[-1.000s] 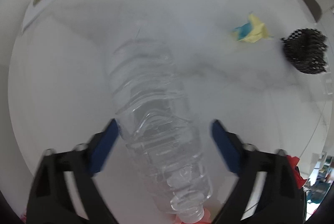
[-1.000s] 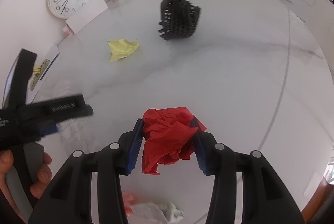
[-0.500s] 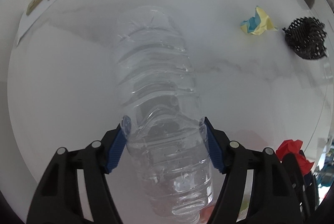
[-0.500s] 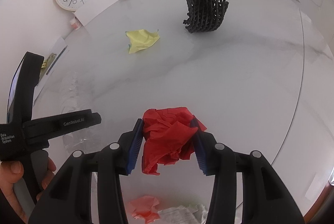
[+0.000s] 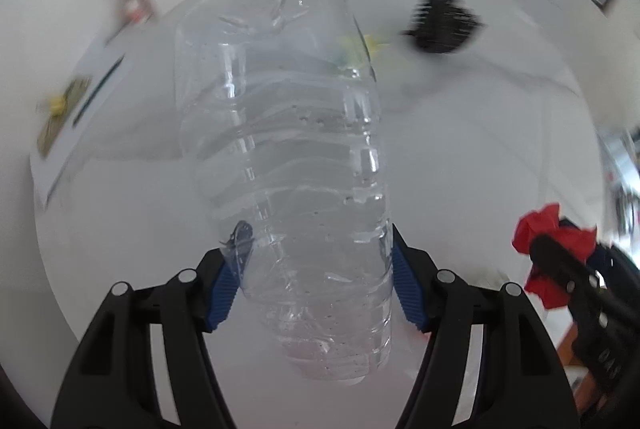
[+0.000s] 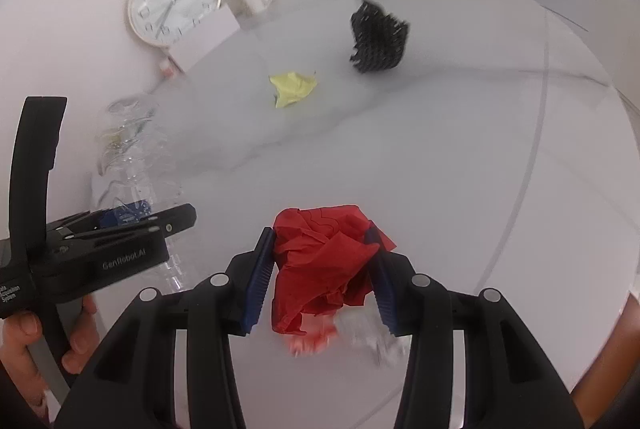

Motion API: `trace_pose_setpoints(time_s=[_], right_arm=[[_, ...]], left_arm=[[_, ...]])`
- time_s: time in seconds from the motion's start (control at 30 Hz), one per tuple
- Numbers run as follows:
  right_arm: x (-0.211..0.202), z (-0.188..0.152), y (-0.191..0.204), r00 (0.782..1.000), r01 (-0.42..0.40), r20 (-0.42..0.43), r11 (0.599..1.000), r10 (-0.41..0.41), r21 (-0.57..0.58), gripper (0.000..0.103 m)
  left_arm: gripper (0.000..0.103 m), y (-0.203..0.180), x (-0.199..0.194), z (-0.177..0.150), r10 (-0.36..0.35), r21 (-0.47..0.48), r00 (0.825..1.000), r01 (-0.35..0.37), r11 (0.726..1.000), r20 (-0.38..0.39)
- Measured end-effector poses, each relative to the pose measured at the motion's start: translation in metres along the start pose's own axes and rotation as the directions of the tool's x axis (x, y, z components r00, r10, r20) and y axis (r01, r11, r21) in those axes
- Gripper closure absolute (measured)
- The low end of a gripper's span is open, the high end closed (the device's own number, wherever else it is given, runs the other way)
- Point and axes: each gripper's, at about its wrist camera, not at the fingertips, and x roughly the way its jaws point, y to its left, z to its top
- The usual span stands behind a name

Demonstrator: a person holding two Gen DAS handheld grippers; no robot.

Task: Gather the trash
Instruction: 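Carry both items over the wastebasket and open both tools to drop them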

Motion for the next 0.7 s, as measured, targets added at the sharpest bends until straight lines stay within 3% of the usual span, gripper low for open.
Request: trace_pose_setpoints(time_s=[0.13, 0.23, 0.33, 0.47, 0.7], right_arm=[[-0.056, -0.036, -0.011, 0.999, 0.035, 0.037, 0.999, -0.035, 0.0, 0.057], [-0.091, -0.069, -0.025, 0.997, 0.061, 0.038, 0.998, -0.062, 0.021, 0.057], [-0.124, -0.113, -0.044, 0.995, 0.097, 0.018, 0.993, -0.098, 0.065, 0.057], [-0.156, -0.173, -0.076, 0.99, 0.14, -0.014, 0.976, -0.139, 0.166, 0.057], [-0.184, -0.244, -0.123, 0.985, 0.171, -0.052, 0.945, -0.163, 0.277, 0.057]], left_arm=[[0.039, -0.037, -0.04, -0.017, -0.091, 0.175, 0.995, 0.084, 0.981, 0.031], [0.039, -0.063, -0.061, -0.039, -0.154, 0.304, 0.988, 0.139, 0.943, 0.026], [0.039, -0.093, -0.079, -0.07, -0.222, 0.428, 0.975, 0.209, 0.879, -0.02], [0.039, -0.138, -0.099, -0.114, -0.301, 0.554, 0.946, 0.316, 0.77, -0.121], [0.039, -0.22, -0.113, -0.183, -0.357, 0.721, 0.911, 0.39, 0.573, -0.208]])
